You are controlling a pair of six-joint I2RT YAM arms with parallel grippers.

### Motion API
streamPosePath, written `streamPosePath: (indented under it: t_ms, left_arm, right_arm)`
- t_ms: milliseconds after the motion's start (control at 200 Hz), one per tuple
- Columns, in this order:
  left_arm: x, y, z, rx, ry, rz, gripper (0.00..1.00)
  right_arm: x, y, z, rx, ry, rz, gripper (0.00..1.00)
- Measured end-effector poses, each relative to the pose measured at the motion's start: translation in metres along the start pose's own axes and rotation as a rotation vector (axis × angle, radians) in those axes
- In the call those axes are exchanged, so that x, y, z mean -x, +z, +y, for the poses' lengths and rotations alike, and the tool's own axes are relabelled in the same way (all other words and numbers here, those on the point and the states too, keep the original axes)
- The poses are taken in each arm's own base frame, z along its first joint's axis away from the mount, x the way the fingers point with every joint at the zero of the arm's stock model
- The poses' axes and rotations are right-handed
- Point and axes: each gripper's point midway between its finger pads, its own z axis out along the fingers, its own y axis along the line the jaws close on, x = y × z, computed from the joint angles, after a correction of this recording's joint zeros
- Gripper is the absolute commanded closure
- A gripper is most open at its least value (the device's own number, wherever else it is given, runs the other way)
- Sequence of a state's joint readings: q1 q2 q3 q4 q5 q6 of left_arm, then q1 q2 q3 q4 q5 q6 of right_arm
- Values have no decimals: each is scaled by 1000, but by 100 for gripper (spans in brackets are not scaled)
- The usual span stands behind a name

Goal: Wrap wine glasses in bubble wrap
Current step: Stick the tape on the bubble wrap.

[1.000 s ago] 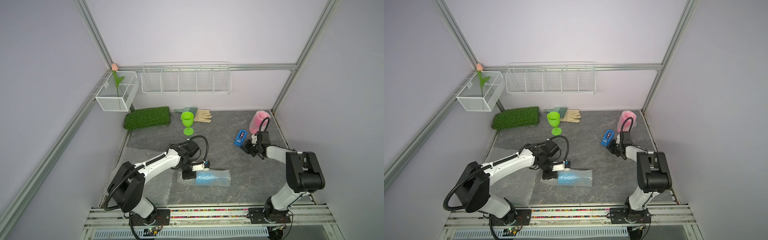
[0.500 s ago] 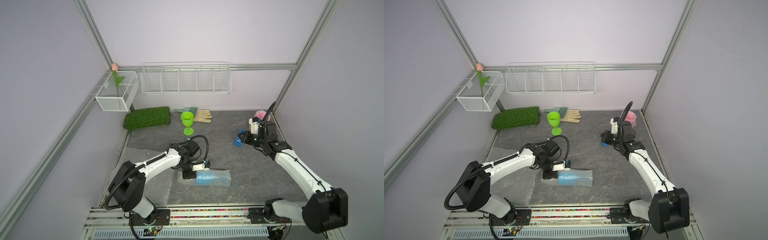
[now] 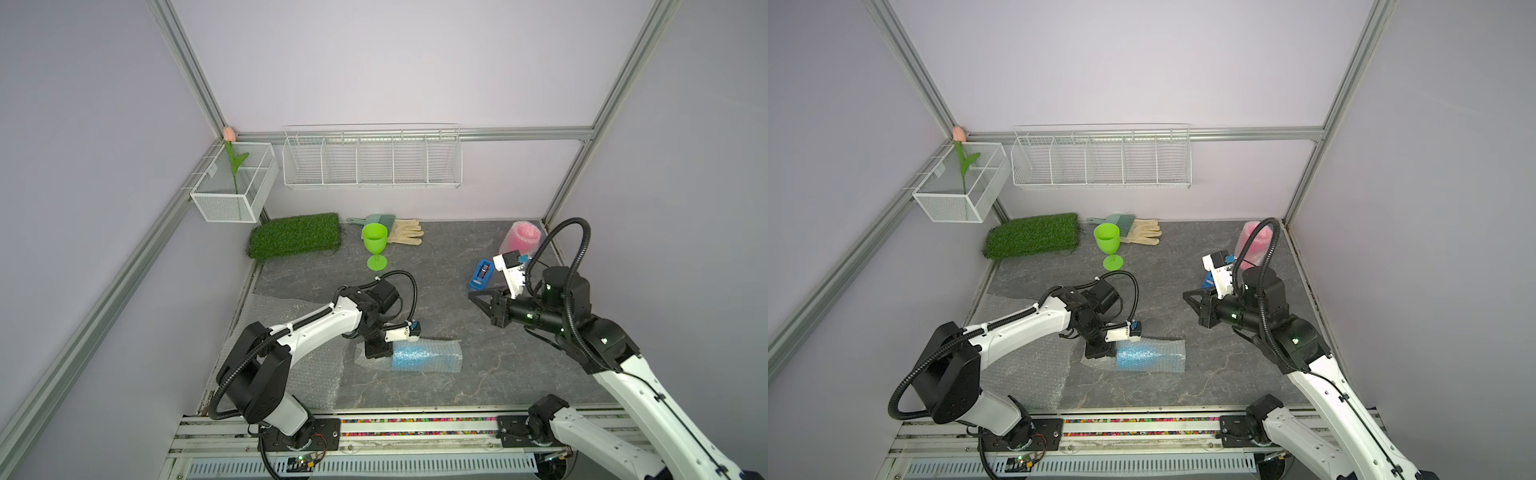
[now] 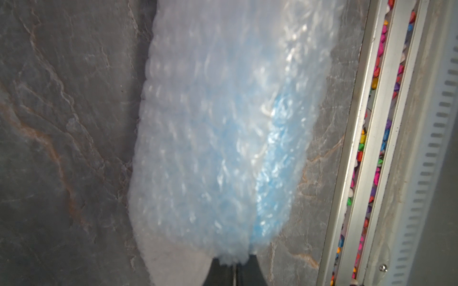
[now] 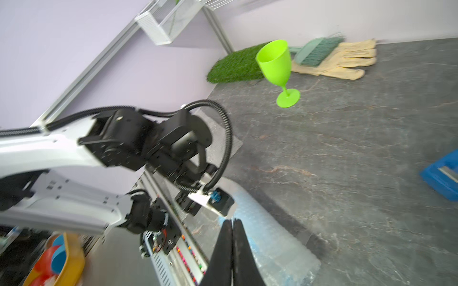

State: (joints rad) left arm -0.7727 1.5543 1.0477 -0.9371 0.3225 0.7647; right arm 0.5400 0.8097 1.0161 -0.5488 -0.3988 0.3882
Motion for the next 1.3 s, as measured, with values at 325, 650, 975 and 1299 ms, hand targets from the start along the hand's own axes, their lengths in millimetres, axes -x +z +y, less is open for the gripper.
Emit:
streamPosePath:
  t_ms: [325,650,975,1299]
  left_arm:
    - [1,0,0,1,1,-2,100]
    - [2,0,-1,-6,1,-10,100]
    - [3,0,-2,-11,2,-14,100]
    - [3,0,-2,-11,6,-16,100]
  right_arm:
    - [-46,-23,76,276,-98,99,93]
    - [-103,31,56,209,-152,238,93]
    - [-103,88,16,68,-301,163,93]
    - [-82,120,-40,-53,-312,111,93]
